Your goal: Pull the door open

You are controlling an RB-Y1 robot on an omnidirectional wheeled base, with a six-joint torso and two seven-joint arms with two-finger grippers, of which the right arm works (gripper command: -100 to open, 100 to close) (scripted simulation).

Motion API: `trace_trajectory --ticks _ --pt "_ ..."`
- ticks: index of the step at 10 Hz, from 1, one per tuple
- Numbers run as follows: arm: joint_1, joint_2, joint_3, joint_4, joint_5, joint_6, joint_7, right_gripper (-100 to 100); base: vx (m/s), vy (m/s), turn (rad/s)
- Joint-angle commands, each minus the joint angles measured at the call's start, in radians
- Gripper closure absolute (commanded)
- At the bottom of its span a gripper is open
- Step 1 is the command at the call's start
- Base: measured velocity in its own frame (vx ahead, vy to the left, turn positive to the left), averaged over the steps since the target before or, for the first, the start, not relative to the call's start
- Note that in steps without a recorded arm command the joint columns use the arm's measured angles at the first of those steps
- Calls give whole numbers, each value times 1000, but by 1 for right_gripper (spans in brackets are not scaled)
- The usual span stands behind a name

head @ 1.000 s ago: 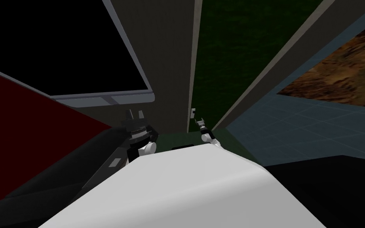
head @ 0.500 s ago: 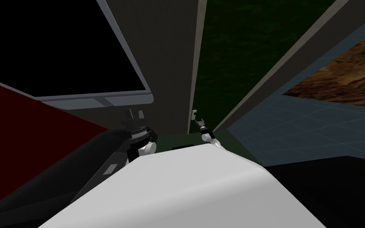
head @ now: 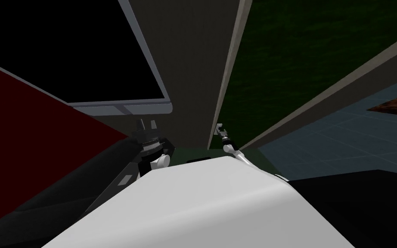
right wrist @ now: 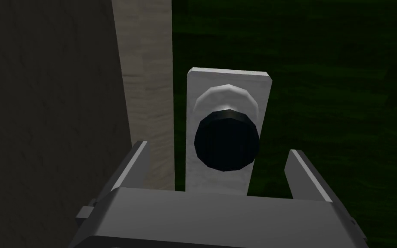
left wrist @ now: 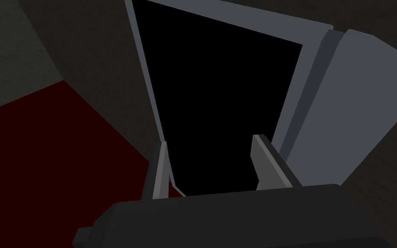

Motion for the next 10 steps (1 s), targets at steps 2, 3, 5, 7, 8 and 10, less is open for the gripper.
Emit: trace_trajectory --ticks 2,3,5,7,8,10 --pt "-12 -21 -25 48 -8 -19 -34 -100 169 -8 169" --pt "-14 -18 -16 44 -6 -17 -31 -100 81 -13 31" --pt "-14 -18 -16 44 -6 -17 -31 100 -28 1 -29" --pt "-14 -18 -16 44 -6 -17 -31 100 -15 -1 11" --pt "-14 -18 -16 44 -6 -17 -31 100 0 0 0" --pt "-4 -38 -3 37 -6 -26 -48 100 -47 -14 67"
